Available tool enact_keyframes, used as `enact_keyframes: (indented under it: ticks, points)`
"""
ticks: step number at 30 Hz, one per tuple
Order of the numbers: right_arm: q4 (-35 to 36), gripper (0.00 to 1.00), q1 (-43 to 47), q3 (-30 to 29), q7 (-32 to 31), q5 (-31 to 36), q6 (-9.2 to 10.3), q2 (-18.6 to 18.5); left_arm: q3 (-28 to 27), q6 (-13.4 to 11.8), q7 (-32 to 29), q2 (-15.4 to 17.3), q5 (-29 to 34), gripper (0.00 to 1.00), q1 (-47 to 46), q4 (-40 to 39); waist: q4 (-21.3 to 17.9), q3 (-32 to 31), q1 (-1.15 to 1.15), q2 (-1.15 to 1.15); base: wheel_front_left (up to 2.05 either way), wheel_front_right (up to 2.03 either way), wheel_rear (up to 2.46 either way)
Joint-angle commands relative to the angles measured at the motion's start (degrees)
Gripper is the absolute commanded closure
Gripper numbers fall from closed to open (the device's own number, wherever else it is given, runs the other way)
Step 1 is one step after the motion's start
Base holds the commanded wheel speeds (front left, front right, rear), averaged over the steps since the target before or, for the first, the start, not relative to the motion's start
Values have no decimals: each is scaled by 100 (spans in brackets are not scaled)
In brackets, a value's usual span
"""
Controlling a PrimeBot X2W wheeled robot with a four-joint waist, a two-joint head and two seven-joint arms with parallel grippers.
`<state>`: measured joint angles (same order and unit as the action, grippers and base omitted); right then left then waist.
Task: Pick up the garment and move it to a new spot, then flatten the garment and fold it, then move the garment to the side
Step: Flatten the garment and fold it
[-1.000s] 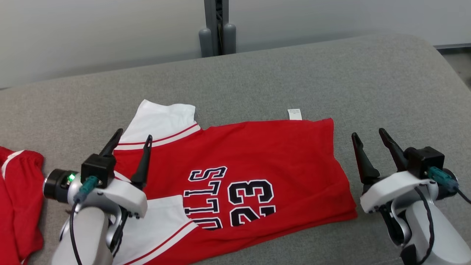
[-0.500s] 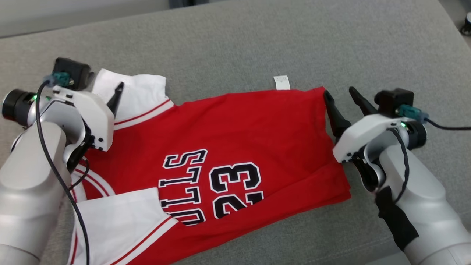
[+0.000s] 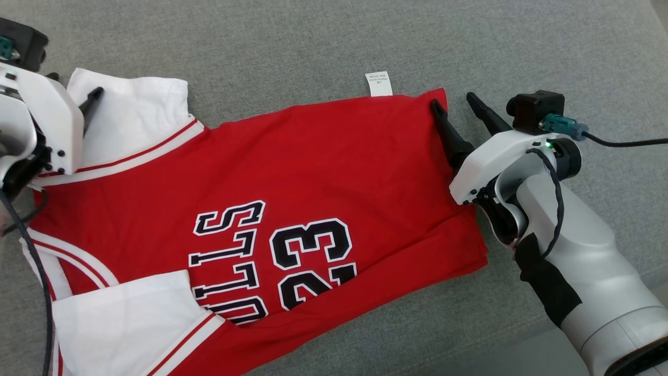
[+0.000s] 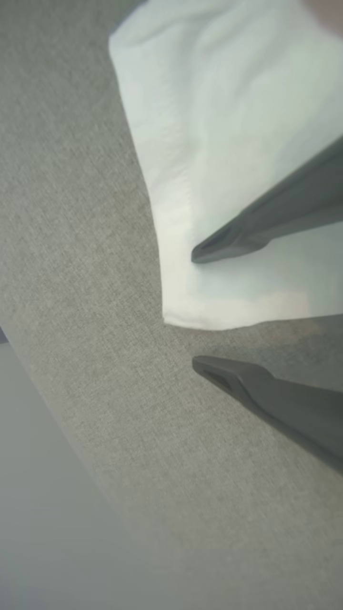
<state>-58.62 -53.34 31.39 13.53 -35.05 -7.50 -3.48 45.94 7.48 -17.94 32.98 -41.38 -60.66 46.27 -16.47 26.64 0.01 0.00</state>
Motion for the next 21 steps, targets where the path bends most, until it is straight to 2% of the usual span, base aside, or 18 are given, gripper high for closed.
enact_keyframes:
  ticks: [1,10,11,13,14,21]
  points:
    - [-34,0,-76,36,43,-57,1,0,43,-3,20,69,-53,0,-143,42,-27,33,-1,0,0,0,0]
    - [-206,0,-269,425,140,-400,1,20,678,-1,-98,118,-638,0,-396,79,-69,116,-1,0,0,0,0]
    - [-223,0,-275,465,150,-432,1,19,738,-1,-102,134,-728,2,-423,47,-65,118,-1,0,0,0,0]
    - [-257,0,-274,534,163,-492,1,21,870,-1,-115,166,-866,88,-447,3,-55,125,-1,0,0,0,0]
    - [-275,0,-281,563,168,-515,1,21,949,-1,-121,182,-927,100,-471,-21,-49,124,-1,0,0,0,0]
    - [-372,0,-378,727,183,-677,1,-8,1210,-2,77,208,-1343,100,-650,-19,16,114,-1,0,0,0,0]
